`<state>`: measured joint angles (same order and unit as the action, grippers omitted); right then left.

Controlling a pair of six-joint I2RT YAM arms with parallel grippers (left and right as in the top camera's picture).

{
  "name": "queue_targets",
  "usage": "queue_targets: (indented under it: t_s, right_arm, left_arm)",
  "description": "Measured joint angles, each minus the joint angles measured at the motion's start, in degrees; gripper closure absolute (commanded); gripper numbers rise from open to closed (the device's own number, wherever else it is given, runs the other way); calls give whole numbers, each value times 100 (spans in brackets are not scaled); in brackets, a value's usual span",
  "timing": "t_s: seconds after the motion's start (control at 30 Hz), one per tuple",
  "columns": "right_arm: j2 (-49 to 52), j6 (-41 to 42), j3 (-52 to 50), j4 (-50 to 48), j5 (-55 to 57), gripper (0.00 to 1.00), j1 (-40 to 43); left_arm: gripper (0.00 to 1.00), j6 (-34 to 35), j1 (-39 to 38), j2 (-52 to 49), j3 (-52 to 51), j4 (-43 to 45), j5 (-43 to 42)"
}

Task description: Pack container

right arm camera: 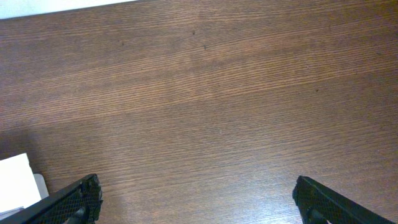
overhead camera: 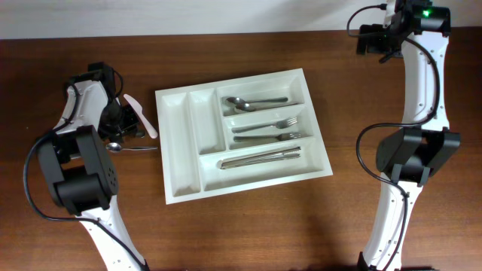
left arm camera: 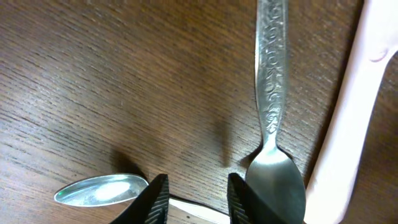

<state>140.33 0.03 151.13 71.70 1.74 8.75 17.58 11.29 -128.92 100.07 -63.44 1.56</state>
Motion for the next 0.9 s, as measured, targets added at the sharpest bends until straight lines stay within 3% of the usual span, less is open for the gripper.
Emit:
queue_targets:
  t_s: [0.37, 0.9]
  right_arm:
    - [0, -2, 0, 0, 0, 1, 0]
    - [0, 0, 0, 0, 0, 1, 0]
  left_arm:
    - [49, 2, 0, 0, 0, 393, 0]
    - [49, 0, 0, -44, 0, 697, -376]
